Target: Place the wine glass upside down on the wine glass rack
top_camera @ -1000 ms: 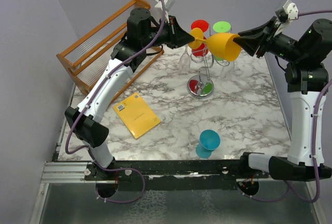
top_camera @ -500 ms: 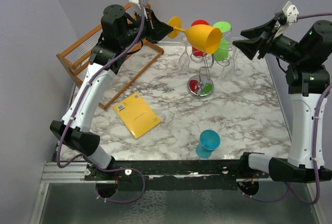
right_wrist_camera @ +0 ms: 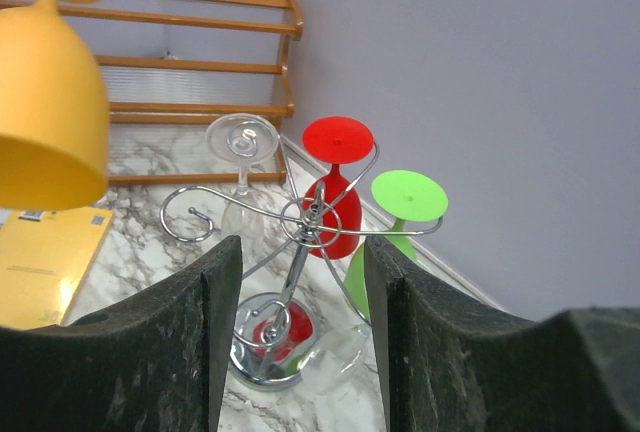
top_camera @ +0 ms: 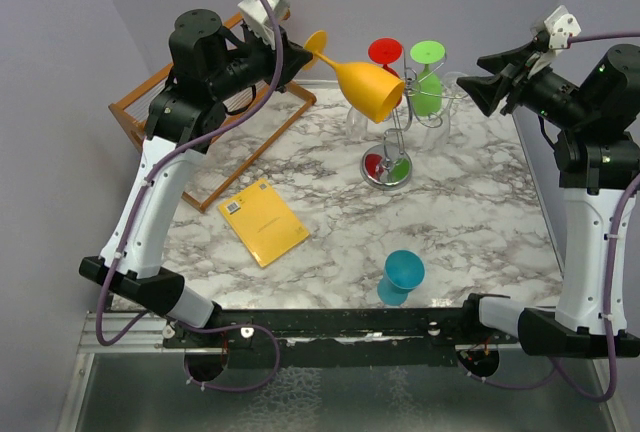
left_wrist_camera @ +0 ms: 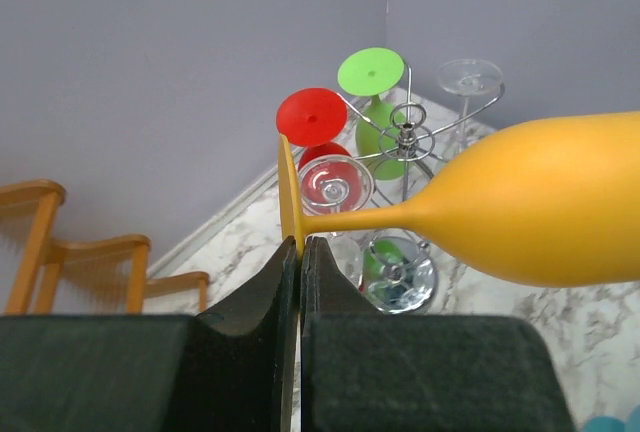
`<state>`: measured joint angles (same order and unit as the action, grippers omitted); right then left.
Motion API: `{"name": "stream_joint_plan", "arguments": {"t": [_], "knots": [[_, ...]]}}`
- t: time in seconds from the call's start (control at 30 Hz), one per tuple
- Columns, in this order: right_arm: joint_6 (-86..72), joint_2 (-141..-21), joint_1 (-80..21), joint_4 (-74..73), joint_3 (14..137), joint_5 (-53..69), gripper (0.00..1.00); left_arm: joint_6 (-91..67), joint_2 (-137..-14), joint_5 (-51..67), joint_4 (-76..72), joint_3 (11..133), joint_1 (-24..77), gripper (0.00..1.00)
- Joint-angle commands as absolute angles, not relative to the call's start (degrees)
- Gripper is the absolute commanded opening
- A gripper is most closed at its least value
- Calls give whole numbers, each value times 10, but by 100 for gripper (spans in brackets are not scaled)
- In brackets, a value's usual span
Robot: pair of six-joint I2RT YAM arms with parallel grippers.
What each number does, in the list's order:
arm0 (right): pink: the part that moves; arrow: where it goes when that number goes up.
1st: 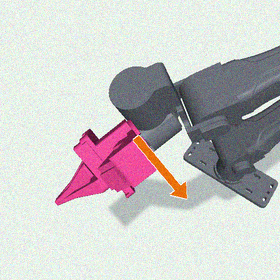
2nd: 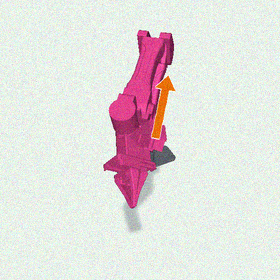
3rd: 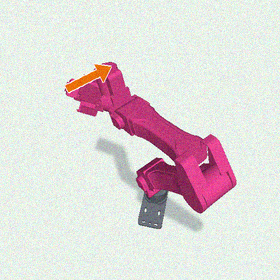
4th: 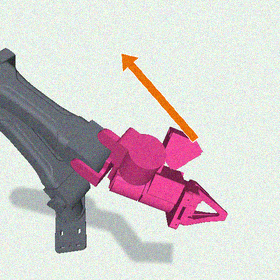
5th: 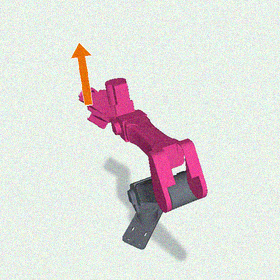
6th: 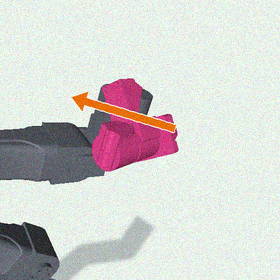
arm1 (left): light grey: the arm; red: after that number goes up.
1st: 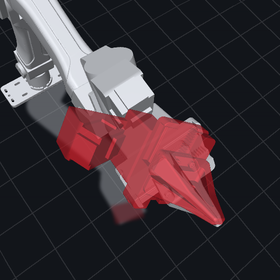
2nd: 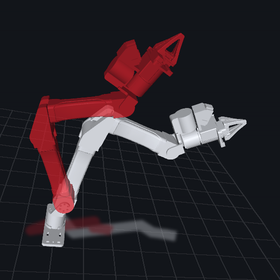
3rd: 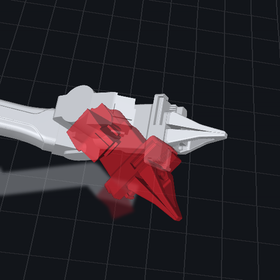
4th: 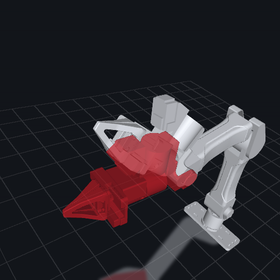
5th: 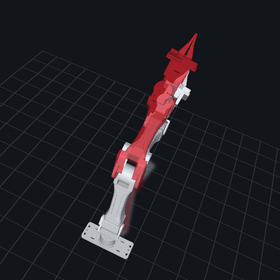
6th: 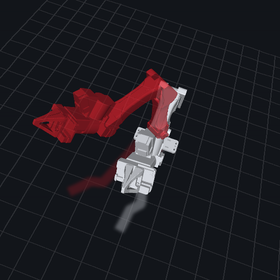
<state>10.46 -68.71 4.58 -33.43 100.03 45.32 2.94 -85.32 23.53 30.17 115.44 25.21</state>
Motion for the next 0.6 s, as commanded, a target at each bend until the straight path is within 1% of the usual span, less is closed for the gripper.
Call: {"name": "stream_joint_plan", "arguments": {"t": [0.0, 0.1, 0.37, 0.57], "knots": [[119, -673, 49, -349, 1003, 406, 52, 174, -846, 158, 365, 1211, 313, 0], [119, -672, 52, -348, 1000, 395, 52, 245, -860, 118, 402, 1239, 358, 0], [115, -669, 56, -342, 987, 364, 53, 385, -902, 117, 472, 1296, 429, 0], [116, -668, 57, -341, 981, 366, 53, 484, -946, 77, 505, 1322, 487, 0]]}}
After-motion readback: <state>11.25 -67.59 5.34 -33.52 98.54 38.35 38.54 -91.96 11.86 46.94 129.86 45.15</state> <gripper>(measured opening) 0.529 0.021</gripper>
